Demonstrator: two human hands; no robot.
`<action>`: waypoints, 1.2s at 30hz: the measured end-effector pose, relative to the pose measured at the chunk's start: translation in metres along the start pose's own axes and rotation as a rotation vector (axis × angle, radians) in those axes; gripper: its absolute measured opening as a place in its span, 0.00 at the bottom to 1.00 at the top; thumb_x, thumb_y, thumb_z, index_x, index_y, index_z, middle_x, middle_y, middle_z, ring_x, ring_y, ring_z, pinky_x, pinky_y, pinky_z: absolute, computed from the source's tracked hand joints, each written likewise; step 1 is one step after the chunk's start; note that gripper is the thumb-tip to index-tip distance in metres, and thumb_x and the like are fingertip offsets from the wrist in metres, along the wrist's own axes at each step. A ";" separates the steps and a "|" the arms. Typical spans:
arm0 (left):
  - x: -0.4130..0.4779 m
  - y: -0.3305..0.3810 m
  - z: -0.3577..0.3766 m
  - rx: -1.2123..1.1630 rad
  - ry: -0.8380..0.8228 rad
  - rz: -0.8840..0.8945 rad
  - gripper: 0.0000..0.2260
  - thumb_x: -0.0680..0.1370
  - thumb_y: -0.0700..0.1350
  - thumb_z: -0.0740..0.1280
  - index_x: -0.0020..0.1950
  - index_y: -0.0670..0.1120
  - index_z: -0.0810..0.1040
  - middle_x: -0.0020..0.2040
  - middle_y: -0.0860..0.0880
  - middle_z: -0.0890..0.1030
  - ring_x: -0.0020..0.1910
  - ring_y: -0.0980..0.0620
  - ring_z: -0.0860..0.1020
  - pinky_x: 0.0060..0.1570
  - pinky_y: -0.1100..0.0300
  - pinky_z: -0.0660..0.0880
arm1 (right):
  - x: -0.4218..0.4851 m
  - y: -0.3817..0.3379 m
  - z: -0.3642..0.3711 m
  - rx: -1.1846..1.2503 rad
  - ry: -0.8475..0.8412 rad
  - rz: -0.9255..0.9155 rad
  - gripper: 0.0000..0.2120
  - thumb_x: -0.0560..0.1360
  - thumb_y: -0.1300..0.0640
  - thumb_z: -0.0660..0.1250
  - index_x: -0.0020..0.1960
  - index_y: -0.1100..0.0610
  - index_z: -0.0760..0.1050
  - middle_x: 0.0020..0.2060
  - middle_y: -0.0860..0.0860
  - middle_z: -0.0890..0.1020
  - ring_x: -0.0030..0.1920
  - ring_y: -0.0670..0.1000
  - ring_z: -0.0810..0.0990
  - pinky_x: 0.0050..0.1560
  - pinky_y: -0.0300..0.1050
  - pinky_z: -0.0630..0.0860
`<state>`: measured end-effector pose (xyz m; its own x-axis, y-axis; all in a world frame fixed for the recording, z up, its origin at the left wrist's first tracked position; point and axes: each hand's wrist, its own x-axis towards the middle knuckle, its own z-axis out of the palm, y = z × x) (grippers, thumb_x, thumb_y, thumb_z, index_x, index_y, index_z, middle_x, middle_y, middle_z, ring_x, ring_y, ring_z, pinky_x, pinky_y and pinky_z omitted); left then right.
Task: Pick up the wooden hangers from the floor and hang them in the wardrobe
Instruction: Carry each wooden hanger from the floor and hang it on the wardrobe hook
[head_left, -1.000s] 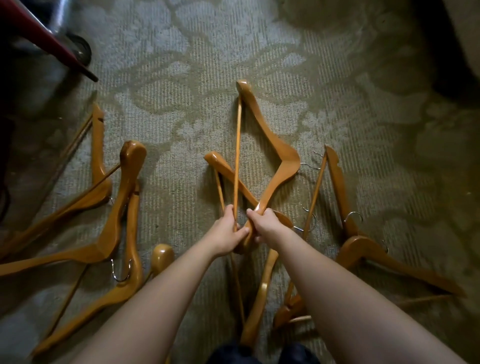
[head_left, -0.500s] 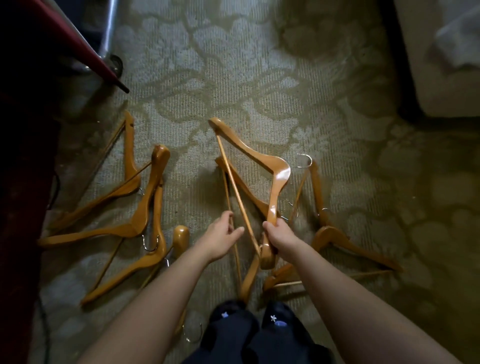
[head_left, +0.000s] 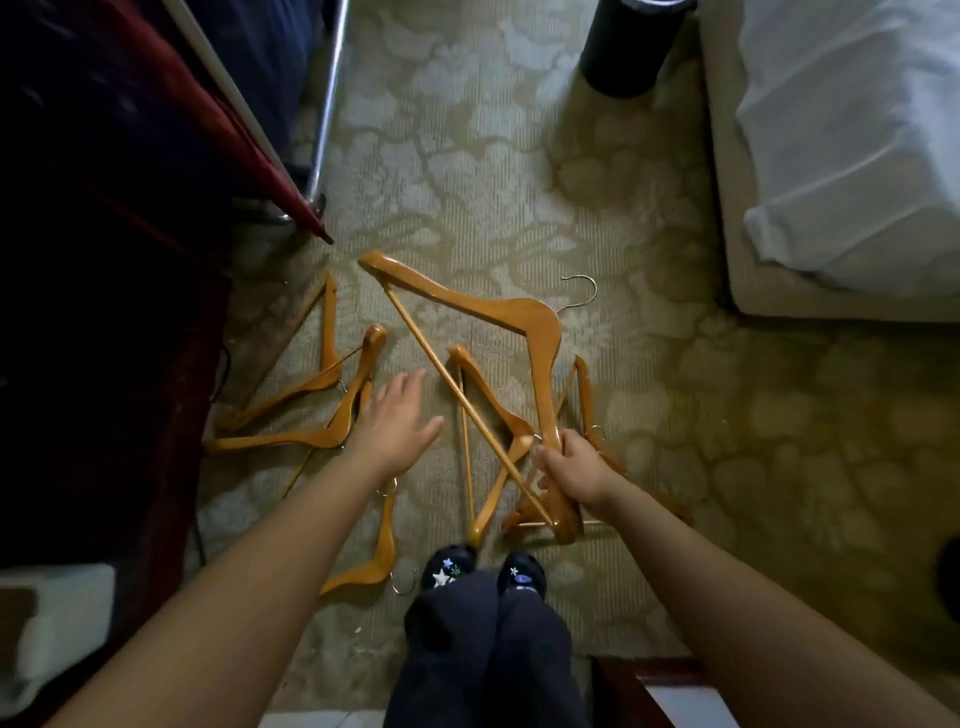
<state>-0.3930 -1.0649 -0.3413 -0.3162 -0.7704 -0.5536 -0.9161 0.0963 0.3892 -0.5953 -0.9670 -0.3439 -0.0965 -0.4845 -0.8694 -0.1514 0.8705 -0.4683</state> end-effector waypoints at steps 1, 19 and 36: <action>-0.009 0.002 -0.013 0.019 0.022 0.005 0.30 0.78 0.51 0.63 0.76 0.48 0.53 0.75 0.47 0.59 0.74 0.47 0.58 0.71 0.49 0.58 | -0.018 -0.006 -0.003 -0.027 0.004 -0.012 0.17 0.79 0.54 0.59 0.66 0.58 0.65 0.48 0.55 0.77 0.46 0.52 0.78 0.53 0.51 0.78; -0.171 0.004 -0.119 0.084 0.079 0.010 0.31 0.77 0.57 0.62 0.76 0.50 0.54 0.76 0.48 0.59 0.76 0.48 0.55 0.74 0.46 0.51 | -0.261 -0.023 -0.013 -0.518 -0.094 -0.243 0.11 0.78 0.55 0.61 0.60 0.50 0.66 0.40 0.47 0.75 0.37 0.44 0.75 0.37 0.36 0.72; -0.284 -0.058 -0.155 -0.084 0.243 -0.248 0.13 0.80 0.56 0.56 0.60 0.54 0.72 0.47 0.54 0.77 0.50 0.51 0.77 0.47 0.54 0.73 | -0.297 -0.103 0.028 -0.716 -0.247 -0.383 0.14 0.75 0.52 0.66 0.59 0.54 0.72 0.45 0.52 0.80 0.42 0.47 0.81 0.50 0.46 0.79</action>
<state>-0.2115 -0.9495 -0.0924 -0.0093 -0.8921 -0.4517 -0.9309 -0.1573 0.3298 -0.5236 -0.9098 -0.0417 0.2938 -0.6295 -0.7193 -0.7242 0.3445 -0.5973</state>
